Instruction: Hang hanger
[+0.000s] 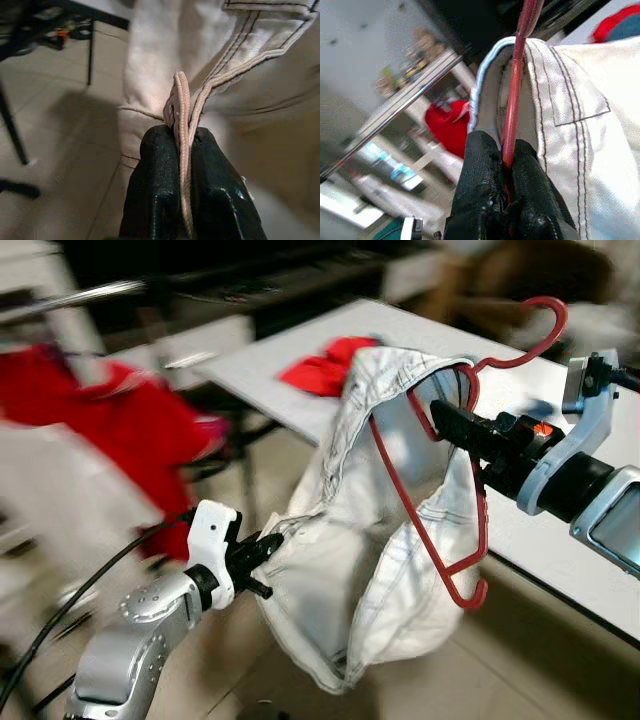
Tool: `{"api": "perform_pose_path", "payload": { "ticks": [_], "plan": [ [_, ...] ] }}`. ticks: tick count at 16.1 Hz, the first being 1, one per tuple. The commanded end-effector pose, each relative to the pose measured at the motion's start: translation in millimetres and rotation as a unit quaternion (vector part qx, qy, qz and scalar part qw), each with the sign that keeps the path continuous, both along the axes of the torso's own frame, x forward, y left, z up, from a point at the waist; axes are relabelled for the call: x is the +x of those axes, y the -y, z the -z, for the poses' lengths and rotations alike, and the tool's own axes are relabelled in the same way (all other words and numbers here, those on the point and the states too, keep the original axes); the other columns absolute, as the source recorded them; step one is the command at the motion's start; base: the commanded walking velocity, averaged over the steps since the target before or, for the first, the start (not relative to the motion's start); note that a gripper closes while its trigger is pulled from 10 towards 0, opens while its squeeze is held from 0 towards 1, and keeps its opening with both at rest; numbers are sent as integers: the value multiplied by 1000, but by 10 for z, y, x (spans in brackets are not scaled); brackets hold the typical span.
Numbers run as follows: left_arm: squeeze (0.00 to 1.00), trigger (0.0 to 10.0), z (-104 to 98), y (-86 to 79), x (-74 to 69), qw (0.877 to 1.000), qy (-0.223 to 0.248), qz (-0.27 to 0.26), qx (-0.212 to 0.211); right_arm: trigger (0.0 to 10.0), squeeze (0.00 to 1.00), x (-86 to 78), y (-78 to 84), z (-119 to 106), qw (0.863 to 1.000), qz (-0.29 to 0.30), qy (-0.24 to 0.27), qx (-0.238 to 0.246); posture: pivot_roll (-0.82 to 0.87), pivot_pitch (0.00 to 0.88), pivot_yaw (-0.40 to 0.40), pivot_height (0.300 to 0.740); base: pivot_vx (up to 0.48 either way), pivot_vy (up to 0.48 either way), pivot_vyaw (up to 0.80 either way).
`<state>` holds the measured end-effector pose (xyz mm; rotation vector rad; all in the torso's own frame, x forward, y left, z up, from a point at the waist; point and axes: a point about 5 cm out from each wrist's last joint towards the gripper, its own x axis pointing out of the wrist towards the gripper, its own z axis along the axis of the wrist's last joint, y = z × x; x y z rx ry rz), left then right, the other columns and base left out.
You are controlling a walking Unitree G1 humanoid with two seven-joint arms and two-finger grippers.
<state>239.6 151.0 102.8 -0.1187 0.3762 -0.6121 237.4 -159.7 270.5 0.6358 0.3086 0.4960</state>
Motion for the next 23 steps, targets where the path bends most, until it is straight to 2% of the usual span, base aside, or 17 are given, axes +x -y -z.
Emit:
{"api": "perform_pose_path", "payload": {
  "ticks": [1,3,4,5,6,12,15,17,19,21,23],
  "plan": [
    [0,10000,-75,2,-16,1000,9,14,-10,10000,0,-32,-16,-84,1000,-18,15,20,-47,9,-22,740,0,0,800],
    [0,10000,-114,-28,-32,1000,10,18,-19,10000,0,-19,-28,-53,1000,-20,8,23,-38,11,-32,740,0,0,800],
    [0,8863,-121,-37,-38,1000,10,17,-22,10000,0,-15,-33,-39,999,-21,5,24,-34,11,-35,740,0,0,800],
    [0,2667,-134,-58,-48,1000,12,12,-27,10000,0,-6,-45,-15,999,-23,0,25,-29,11,-38,740,0,0,800],
    [0,0,-145,-65,-55,999,12,10,-32,10000,0,4,-48,-4,999,-24,-1,27,-22,11,-43,740,0,0,800],
    [0,0,-201,-184,-54,997,-2,-35,-70,10000,0,140,-32,176,999,-15,-24,30,13,14,-59,740,0,0,800],
    [0,0,-331,-168,-32,994,7,-33,-104,10000,0,213,-11,276,999,-6,-32,26,24,10,-62,740,0,0,800],
    [0,0,-389,-140,-18,993,12,-30,-116,10000,0,242,2,325,999,-2,-35,21,30,7,-67,740,0,0,800],
    [0,0,-491,-25,44,991,17,-13,-130,10000,0,351,16,460,999,24,-44,11,39,3,-74,740,0,0,0],
    [0,0,-499,57,95,992,15,-4,-125,10000,0,401,-1,598,998,35,-55,-4,42,5,-78,740,0,0,0],
    [0,0,-484,136,157,993,10,-2,-121,10000,0,478,24,768,994,79,-75,-2,42,8,-81,740,0,0,0]
  ]
}}
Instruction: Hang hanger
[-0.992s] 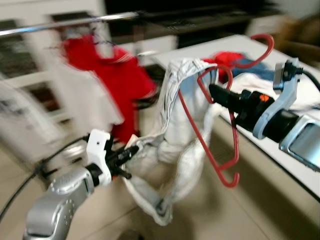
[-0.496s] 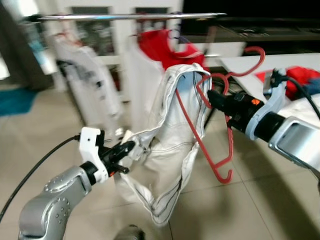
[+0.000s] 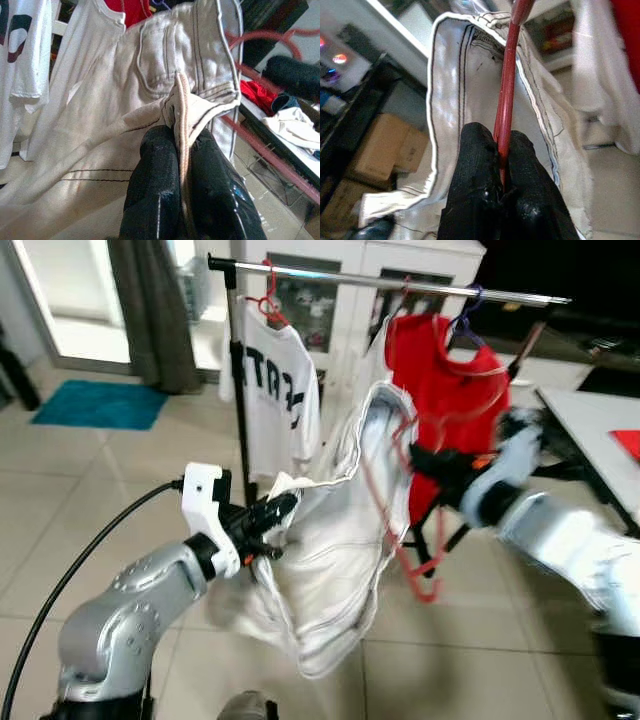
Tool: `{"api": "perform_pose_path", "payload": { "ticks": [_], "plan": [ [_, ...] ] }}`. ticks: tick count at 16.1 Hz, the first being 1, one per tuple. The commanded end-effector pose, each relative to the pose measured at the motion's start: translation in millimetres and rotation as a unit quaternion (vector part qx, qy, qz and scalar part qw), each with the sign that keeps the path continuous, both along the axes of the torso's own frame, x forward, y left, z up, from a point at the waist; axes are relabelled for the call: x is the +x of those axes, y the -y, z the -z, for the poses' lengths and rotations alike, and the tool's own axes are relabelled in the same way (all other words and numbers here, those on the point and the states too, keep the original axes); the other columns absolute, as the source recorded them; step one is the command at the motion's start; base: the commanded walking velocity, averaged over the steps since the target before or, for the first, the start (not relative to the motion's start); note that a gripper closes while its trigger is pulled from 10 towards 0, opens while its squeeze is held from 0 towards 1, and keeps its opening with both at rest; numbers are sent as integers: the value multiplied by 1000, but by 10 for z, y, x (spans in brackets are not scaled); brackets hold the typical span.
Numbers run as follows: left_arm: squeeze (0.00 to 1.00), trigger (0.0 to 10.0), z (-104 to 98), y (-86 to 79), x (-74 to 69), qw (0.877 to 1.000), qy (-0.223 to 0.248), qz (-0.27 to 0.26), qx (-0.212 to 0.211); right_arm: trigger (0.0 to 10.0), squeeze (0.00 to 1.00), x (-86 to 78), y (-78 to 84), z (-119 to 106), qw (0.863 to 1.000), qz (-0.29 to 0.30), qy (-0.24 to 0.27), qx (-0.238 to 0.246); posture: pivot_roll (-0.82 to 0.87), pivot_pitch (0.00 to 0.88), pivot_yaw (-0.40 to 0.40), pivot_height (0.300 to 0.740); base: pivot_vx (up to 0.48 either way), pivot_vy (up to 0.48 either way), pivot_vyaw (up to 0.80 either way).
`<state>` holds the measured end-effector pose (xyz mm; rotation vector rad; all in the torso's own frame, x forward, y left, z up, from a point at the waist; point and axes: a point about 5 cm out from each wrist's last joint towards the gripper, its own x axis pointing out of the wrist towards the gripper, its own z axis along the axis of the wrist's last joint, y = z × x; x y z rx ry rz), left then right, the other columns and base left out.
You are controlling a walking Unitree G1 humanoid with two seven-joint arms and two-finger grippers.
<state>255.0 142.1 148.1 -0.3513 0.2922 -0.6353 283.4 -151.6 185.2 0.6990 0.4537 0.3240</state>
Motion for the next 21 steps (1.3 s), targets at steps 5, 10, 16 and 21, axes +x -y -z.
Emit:
{"api": "perform_pose_path", "payload": {
  "ticks": [5,10,16,21],
  "plan": [
    [0,0,-54,292,107,999,8,44,0,10000,0,209,162,212,990,133,-9,39,26,21,-81,740,0,0,0],
    [0,0,-161,401,147,998,17,54,-21,10000,0,368,230,369,979,202,1,34,24,29,-93,740,0,0,0],
    [0,0,-263,456,-58,988,-4,156,-11,10000,0,615,312,478,952,301,10,61,36,37,-108,740,0,0,0],
    [0,0,-570,509,-164,970,25,222,-96,10000,0,663,339,549,940,334,25,64,52,21,-107,740,0,0,0]
  ]
}}
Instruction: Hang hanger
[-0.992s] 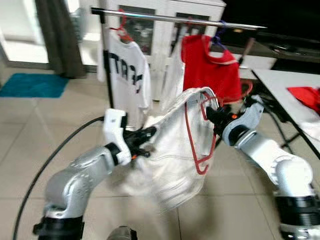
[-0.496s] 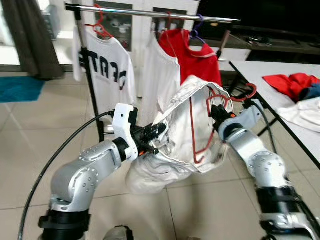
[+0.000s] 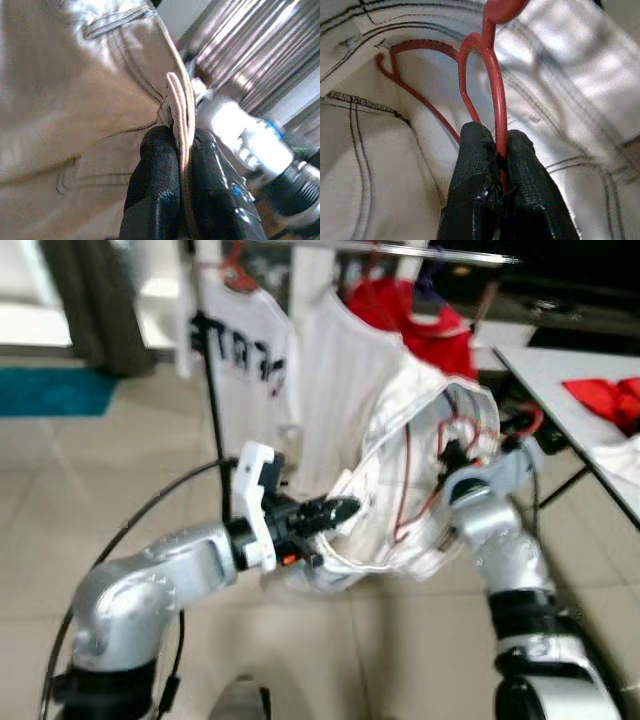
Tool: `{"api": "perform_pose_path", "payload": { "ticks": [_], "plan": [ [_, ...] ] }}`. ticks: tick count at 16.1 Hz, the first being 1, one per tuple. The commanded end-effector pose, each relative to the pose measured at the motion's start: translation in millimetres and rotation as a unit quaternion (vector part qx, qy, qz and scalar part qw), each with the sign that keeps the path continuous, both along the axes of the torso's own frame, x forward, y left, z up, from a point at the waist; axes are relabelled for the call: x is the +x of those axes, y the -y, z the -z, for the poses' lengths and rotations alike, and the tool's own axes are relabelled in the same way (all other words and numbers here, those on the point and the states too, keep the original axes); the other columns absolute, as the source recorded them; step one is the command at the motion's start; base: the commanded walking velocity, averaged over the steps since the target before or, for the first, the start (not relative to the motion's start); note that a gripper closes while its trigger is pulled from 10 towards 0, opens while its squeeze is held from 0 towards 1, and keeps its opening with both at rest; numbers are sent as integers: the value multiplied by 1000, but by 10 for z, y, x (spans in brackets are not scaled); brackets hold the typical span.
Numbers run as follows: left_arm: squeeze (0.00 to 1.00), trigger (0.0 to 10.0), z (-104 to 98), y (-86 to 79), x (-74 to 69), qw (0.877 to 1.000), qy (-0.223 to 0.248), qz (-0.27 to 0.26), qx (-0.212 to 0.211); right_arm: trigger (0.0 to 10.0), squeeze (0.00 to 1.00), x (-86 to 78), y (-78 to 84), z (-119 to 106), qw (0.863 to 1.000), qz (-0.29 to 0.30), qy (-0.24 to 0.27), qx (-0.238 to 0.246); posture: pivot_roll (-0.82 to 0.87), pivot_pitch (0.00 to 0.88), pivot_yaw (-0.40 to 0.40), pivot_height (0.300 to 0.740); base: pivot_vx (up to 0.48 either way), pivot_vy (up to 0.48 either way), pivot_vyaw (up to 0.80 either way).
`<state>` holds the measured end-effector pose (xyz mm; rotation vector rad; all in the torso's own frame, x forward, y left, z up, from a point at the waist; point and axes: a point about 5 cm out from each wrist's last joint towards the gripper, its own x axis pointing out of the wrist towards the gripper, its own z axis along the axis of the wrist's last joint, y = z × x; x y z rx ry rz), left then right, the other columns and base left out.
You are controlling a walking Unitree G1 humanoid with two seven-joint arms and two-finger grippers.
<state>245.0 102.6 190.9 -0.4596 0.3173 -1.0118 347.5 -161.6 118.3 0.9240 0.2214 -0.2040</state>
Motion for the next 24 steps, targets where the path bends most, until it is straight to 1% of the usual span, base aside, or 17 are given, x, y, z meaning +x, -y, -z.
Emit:
{"api": "perform_pose_path", "payload": {
  "ticks": [1,3,4,7,9,10,11,12,13,14,15,16,19,20,21,22,24],
  "plan": [
    [0,0,-213,105,-44,998,33,40,-47,10000,0,27,242,-100,998,52,26,-9,53,19,-107,740,0,0,0],
    [0,0,-409,56,25,992,42,29,-113,10000,0,28,246,-36,998,57,28,-13,53,17,-111,740,0,0,0],
    [0,0,-450,41,39,991,44,24,-126,10000,0,28,245,-21,998,57,29,-16,53,17,-111,740,0,0,0],
    [0,0,-757,-196,227,976,77,-57,-197,10000,0,-36,213,105,995,10,21,-94,52,16,-120,740,0,0,0],
    [0,0,-910,-483,372,965,105,-131,-201,10000,0,-114,223,178,991,-17,14,-131,54,16,-123,740,0,0,0],
    [0,0,-928,-529,392,964,108,-143,-198,10000,0,-127,226,189,991,-21,11,-135,54,16,-123,740,0,0,0],
    [0,0,-945,-697,474,959,119,-199,-165,10000,0,-176,245,206,989,-36,5,-145,54,17,-123,740,0,0,0],
    [0,0,-901,-909,587,947,126,-278,-100,10000,0,-260,260,191,982,-70,-5,-174,48,17,-120,740,0,0,0],
    [0,0,-863,-987,628,941,124,-305,-73,10000,0,-297,260,177,979,-86,-9,-187,48,17,-120,740,0,0,0],
    [0,0,-712,-1158,710,927,109,-360,-8,10000,0,-378,243,108,971,-120,-6,-207,39,18,-115,740,0,0,0],
    [0,0,-462,-1367,790,904,69,-420,39,10000,0,-467,221,2,966,-150,-2,-210,30,19,-112,740,0,0,0],
    [0,0,-74,-1572,818,879,22,-464,107,10000,0,-552,198,-160,962,-179,10,-207,23,20,-109,740,0,0,0],
    [0,0,454,-1802,743,840,-45,-501,202,10000,0,-659,154,-376,955,-220,22,-199,4,24,-102,740,0,0,0],
    [0,0,722,-1875,658,823,-68,-498,262,10000,0,-729,103,-488,950,-252,27,-182,-3,26,-100,740,0,0,0],
    [0,0,857,-1857,613,825,-72,-481,289,10000,0,-769,71,-551,947,-268,29,-175,-11,28,-96,740,0,0,0],
    [0,0,1109,-1725,506,843,-81,-428,316,10000,0,-834,2,-690,942,-295,36,-154,-21,34,-92,740,0,0,0],
    [0,0,1287,-1565,411,860,-88,-374,336,10000,0,-858,-25,-779,938,-309,40,-151,-26,37,-91,740,0,0,0]
  ]
}}
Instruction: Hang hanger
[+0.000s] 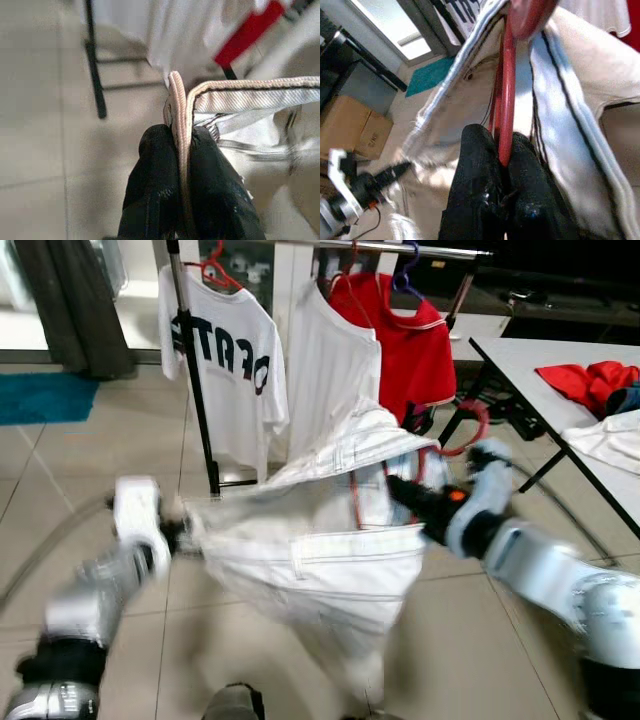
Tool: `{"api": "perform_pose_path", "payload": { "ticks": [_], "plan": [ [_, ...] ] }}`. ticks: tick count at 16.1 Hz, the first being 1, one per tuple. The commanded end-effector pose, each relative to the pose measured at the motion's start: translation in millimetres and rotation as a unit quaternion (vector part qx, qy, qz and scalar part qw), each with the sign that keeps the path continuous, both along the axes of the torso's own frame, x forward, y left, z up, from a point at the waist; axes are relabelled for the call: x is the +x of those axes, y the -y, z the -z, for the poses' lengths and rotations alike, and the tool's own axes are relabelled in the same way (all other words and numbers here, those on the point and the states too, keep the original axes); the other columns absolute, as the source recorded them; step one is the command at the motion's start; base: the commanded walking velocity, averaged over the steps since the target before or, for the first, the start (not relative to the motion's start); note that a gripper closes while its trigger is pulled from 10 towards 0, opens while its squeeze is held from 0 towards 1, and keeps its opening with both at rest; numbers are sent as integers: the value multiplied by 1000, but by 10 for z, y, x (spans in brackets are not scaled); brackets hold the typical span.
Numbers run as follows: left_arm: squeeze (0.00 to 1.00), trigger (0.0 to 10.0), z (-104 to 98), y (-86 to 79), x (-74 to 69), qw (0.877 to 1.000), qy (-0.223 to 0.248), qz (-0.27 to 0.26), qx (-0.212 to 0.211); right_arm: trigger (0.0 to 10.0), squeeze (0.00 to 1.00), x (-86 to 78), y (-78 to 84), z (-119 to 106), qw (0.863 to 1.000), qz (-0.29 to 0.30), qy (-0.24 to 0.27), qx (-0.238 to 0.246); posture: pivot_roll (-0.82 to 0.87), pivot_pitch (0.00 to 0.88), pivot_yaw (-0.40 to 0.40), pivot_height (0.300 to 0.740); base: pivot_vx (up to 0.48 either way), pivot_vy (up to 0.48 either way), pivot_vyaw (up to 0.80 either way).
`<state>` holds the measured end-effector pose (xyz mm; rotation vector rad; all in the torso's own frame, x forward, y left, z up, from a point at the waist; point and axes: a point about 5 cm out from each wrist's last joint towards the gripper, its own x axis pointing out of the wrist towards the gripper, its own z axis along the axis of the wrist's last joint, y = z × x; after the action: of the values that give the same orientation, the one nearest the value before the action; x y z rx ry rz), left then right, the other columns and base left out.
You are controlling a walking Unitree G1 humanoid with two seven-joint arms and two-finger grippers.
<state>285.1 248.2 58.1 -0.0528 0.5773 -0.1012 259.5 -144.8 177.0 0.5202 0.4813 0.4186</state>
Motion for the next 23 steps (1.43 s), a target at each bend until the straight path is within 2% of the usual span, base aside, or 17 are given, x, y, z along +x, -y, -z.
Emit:
{"api": "perform_pose_path", "payload": {
  "ticks": [1,2,5,7,8,9,10,13,14,15,19,22,23],
  "plan": [
    [0,0,79,-19,-53,999,-19,8,34,10000,0,18,133,-243,999,27,44,-2,-28,38,-91,740,0,0,0],
    [0,0,260,43,-120,998,-42,10,46,10000,0,15,132,-302,999,25,46,-8,-31,39,-96,740,0,0,0],
    [0,78,564,97,-234,996,-76,-13,50,10000,0,7,125,-403,999,22,45,-18,-46,41,-101,740,0,0,0],
    [0,3373,659,100,-286,995,-85,-15,50,10000,0,12,130,-449,998,22,49,-24,-49,41,-105,740,0,0,0],
    [0,10000,678,83,-290,995,-77,-21,55,10000,0,20,129,-469,998,20,53,-27,-49,40,-107,740,0,0,0],
    [0,10000,669,89,-277,996,-68,-27,41,10000,0,24,129,-472,998,19,55,-29,-48,39,-107,740,0,0,0],
    [1000,10000,610,139,-225,999,-38,-23,-6,10000,0,30,133,-459,998,19,53,-37,-46,37,-108,740,0,0,0],
    [1000,10000,438,181,-160,999,30,-1,-43,10000,0,76,135,-398,997,31,53,-56,-24,24,-106,740,0,0,0],
    [1000,10000,418,177,-172,998,39,4,-46,10000,0,84,134,-377,996,32,53,-64,-16,21,-106,740,0,0,0],
    [1000,10000,389,160,-236,997,52,18,-51,10000,0,101,133,-317,995,35,49,-78,-5,15,-105,740,0,0,0],
    [1000,10000,324,65,-376,996,62,21,-61,10000,0,148,133,-179,995,47,46,-70,20,15,-104,740,0,0,0],
    [1000,10000,112,149,-366,986,102,58,-116,10000,0,155,109,-20,996,50,33,-72,35,18,-93,740,0,0,0],
    [1000,10000,-15,222,-329,979,124,76,-144,10000,0,159,108,22,995,54,32,-73,35,18,-93,740,0,0,0]
  ]
}}
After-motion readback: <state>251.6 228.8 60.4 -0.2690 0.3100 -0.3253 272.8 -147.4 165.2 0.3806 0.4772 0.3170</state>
